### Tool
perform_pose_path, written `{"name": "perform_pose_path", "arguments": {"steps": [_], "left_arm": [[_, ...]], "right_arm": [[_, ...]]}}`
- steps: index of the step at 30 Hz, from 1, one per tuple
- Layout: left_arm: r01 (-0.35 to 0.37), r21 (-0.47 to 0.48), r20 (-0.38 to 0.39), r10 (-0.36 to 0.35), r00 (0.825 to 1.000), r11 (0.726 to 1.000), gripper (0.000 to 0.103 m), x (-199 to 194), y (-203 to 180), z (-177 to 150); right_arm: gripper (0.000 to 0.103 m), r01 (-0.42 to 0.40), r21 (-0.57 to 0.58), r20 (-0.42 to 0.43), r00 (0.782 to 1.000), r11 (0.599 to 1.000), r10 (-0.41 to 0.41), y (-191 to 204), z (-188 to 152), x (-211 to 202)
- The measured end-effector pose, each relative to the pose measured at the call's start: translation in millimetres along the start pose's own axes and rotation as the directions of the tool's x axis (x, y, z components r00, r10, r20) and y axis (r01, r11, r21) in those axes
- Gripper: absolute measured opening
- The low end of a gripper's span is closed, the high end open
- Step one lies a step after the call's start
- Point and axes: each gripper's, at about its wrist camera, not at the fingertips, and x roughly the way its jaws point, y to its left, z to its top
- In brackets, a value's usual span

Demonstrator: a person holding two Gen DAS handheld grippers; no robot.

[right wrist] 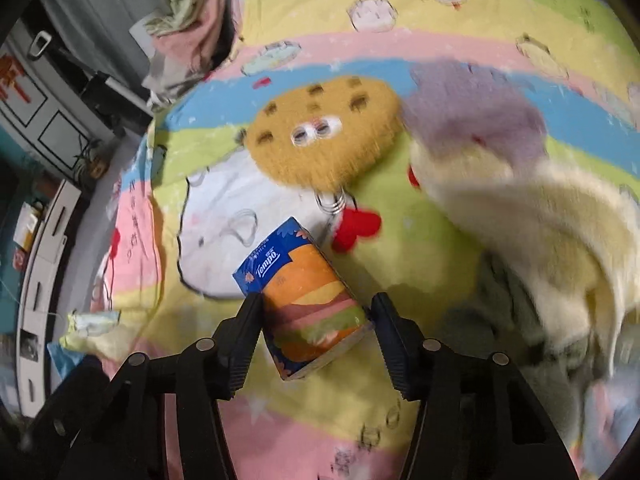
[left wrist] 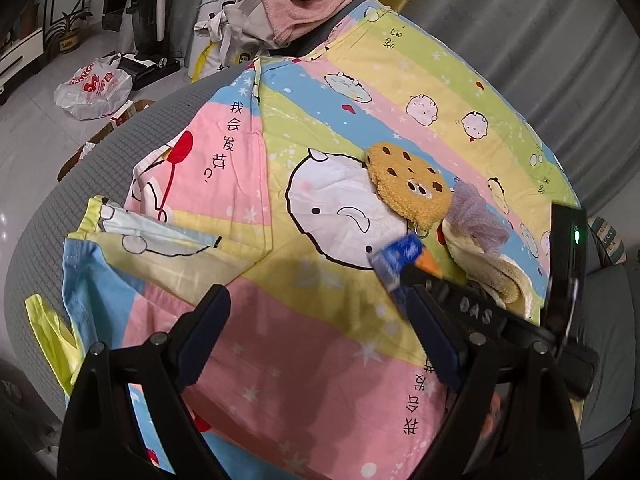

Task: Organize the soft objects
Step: 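Grasp the blue Tempo tissue pack with the right gripper, then lift the Tempo tissue pack with the right gripper toward the green box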

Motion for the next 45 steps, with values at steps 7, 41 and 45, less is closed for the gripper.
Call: {"name": "perform_pose_path", "arguments": {"steps": [7,41,45], "left_arm": [[0.002,-0.033,0.010,-0.001,1.000,0.999,0.089,-4,7,1],[0.290,0.283,-0.243,-0.224,0.944,0.914,0.087,29,-115,-87],[0.329,0.312,-0.283,-0.243,0.928,0.891,0.077,31,-127,-100]], "right_arm": [[0.057,-0.084,0.085,0.080,0.994,0.993,0.078,-14,-18,-42],[0.072,-0.100,0.254,0.283,0.959,0.962,0.025,-131,-114,-146],[0.053,-0.143,0.240,0.250,0.965,0.960,0.081,-134,-111,-134]]}}
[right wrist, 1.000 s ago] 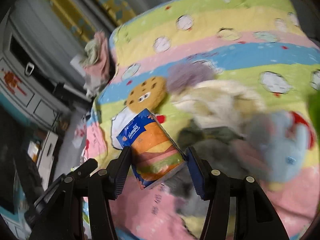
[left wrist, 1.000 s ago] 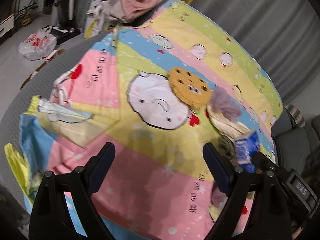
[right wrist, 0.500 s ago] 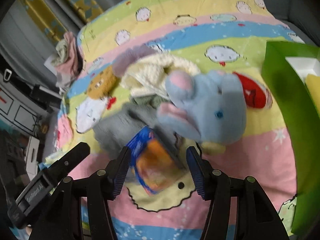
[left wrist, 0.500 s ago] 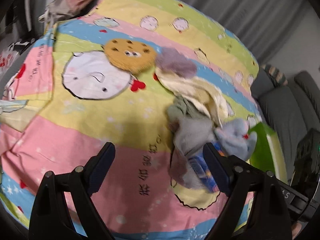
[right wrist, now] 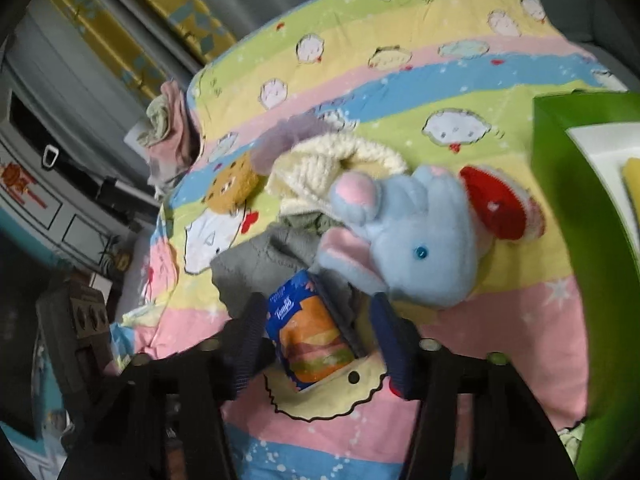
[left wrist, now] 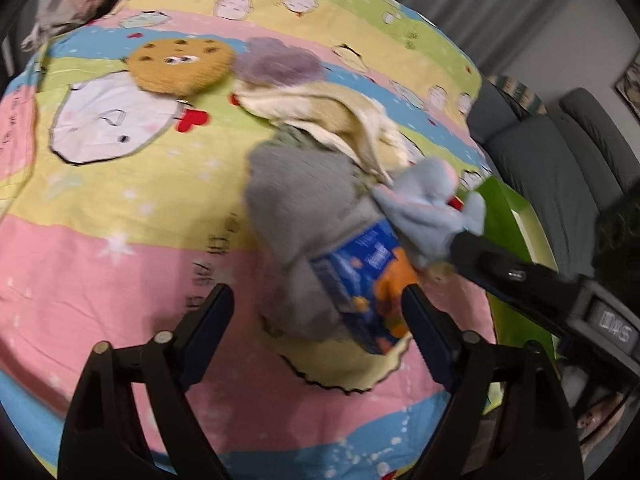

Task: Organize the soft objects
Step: 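Lift the Tempo tissue pack with the right gripper toward the green box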

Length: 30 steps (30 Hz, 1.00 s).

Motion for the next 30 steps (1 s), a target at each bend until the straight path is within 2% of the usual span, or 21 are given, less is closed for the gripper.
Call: {"name": "perform_pose_path", "arguments": {"steps": [5,10,20,27,30], "left_arm": [[0.037,0.035,-0.014,-0.036,0.999,0.999,0.060,12,-14,-5],[0.040,0.072,-0.015,-0.039,0.999,0.997,0.051,19,-23,-8],[0.046,0.109,-0.002,-0.046,0.999,0.993,0.042,25,-29,-9],[0.036,0.192,0.066,-0.049,0.997,0.981,0.042,3,-46,-13],[0.040,0.206,0.084,-0.058,0.995,0.978,0.046,-3,-48,-13]], "right_arm": [[0.051,-0.016,0.005,-0.058,0.998,1.000,0.016,-2,-3,19],[0.052,-0.008,0.001,-0.104,0.995,1.000,0.008,-3,-6,33],[0.052,-0.028,0.004,-0.101,0.995,1.000,0.028,-3,-10,36],[0.052,-0.036,-0.035,-0.023,0.999,0.999,0.035,14,-9,11],[0.048,-0.034,-0.035,-0.012,0.999,0.999,0.034,15,-9,8]]}}
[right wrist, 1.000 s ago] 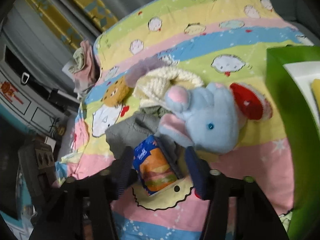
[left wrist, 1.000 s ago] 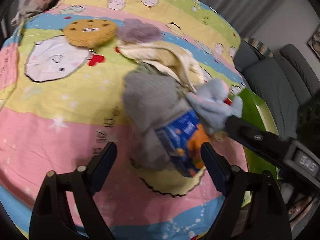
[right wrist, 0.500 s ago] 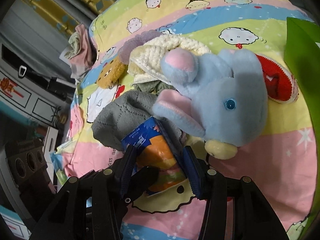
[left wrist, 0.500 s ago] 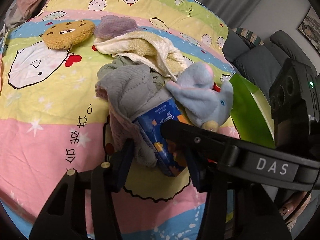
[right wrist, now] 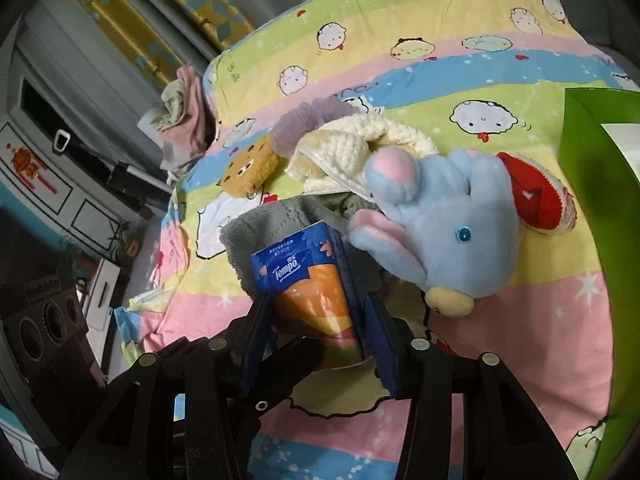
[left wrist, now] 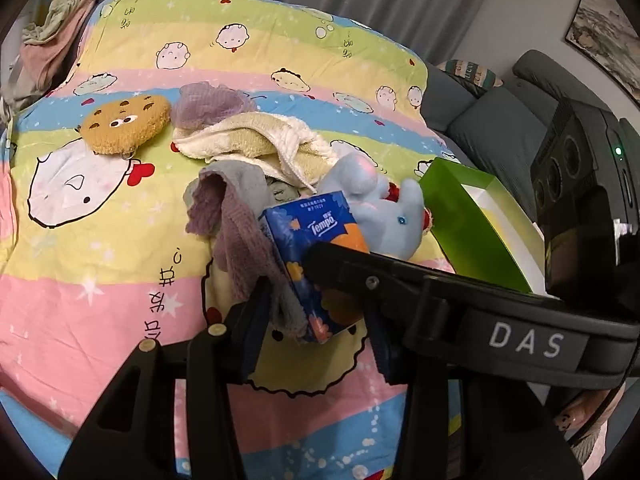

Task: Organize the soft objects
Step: 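Lift the Tempo tissue pack with the right gripper toward the green box, then carry the tissue pack over the green box and open the right gripper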

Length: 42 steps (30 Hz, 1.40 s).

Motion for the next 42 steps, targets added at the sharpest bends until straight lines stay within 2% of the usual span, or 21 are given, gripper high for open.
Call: {"name": "perform_pose_path", "arguments": {"steps": [4,8,11,15,18,20,24,26,32,35,42], "left_arm": [[-0.003,-0.010,-0.039,0.003,0.999,1.000,0.051,3,6,1],[-0.083,0.014,-0.104,0.084,0.991,0.996,0.062,8,10,-1],[-0.069,-0.021,-0.067,0.068,0.995,0.997,0.064,-4,18,2],[-0.001,-0.051,0.008,0.002,1.000,0.999,0.065,-24,25,5],[0.063,-0.061,0.018,-0.063,0.998,0.996,0.063,-24,23,6],[0.095,-0.062,-0.002,-0.096,0.995,0.994,0.054,-13,18,5],[0.129,-0.074,-0.061,-0.133,0.989,0.989,0.049,10,11,3],[0.102,-0.071,-0.069,-0.107,0.992,0.992,0.042,16,10,2],[0.050,-0.048,-0.079,-0.054,0.995,0.998,0.036,25,9,0],[0.042,-0.031,-0.065,-0.044,0.997,0.999,0.036,21,6,1],[0.053,0.066,0.050,-0.056,0.997,0.996,0.036,-12,-25,15]], "right_arm": [[0.046,0.061,0.025,-0.035,0.998,0.998,-0.060,-7,-2,12],[0.046,0.073,0.053,-0.052,0.996,0.996,-0.070,-16,-2,14],[0.046,0.055,0.068,-0.022,0.998,0.996,-0.053,-18,0,4],[0.046,0.023,0.085,0.012,1.000,0.996,-0.024,-21,4,-8],[0.046,-0.002,0.101,0.005,1.000,0.995,0.001,-23,6,-7],[0.046,0.002,0.105,-0.011,1.000,0.994,-0.001,-23,7,-2],[0.046,0.000,0.099,-0.056,0.998,0.995,0.006,-23,4,12],[0.046,0.002,0.105,-0.083,0.997,0.994,0.006,-25,2,21],[0.047,0.005,0.087,-0.077,0.997,0.996,0.002,-23,0,24],[0.047,-0.018,0.079,-0.036,0.999,0.997,0.021,-19,1,10],[0.047,-0.018,0.044,0.134,0.991,0.999,0.012,-10,12,-53]]}}
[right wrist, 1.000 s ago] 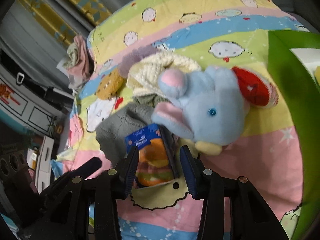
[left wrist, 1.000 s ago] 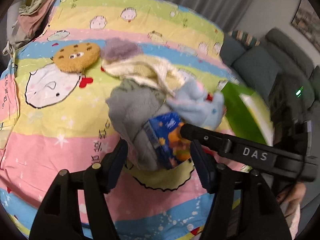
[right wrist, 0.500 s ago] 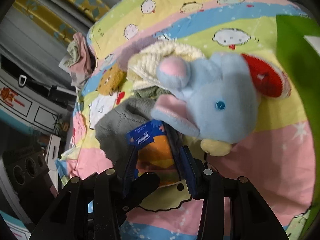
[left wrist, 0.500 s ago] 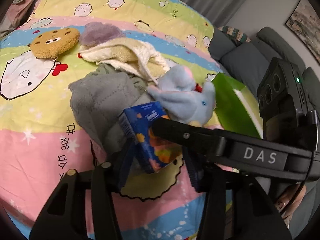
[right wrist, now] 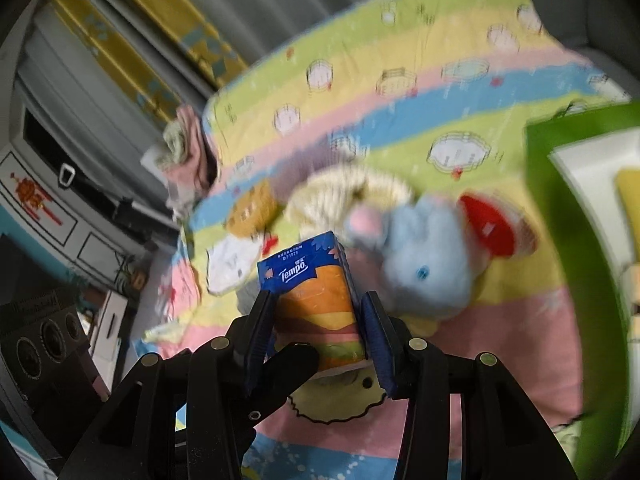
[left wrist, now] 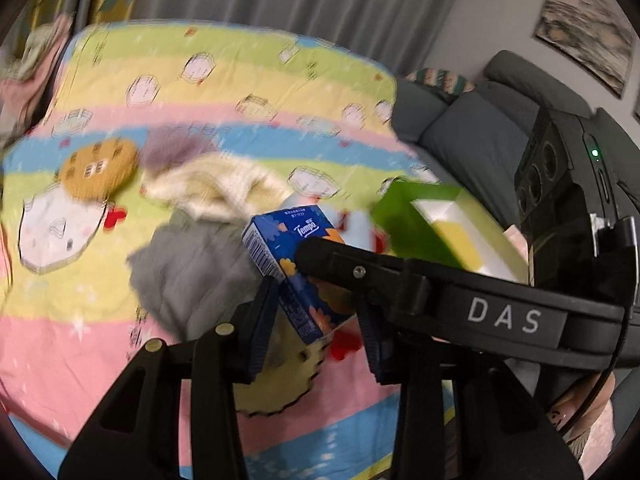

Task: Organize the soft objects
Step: 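Carry the tissue pack over the green box and open the right gripper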

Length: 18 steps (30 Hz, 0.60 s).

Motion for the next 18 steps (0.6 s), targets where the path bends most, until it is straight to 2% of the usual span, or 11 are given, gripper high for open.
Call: {"name": "perform_pose_path", "arguments": {"steps": [6,9,18], "left_arm": [[0.031,0.120,0.089,-0.042,0.995,0.992,0.036,-12,-42,24],[0.088,0.137,0.081,-0.100,0.992,0.987,0.036,-3,-64,36],[0.176,0.213,0.058,-0.192,0.980,0.961,0.036,41,-132,70]], "right_arm": [[0.047,0.042,0.008,0.145,0.988,0.999,-0.042,-11,18,-53],[0.047,0.062,0.049,0.187,0.980,0.997,-0.071,-28,28,-71],[0.047,0.143,0.147,0.240,0.955,0.979,-0.175,-92,64,-118]]}}
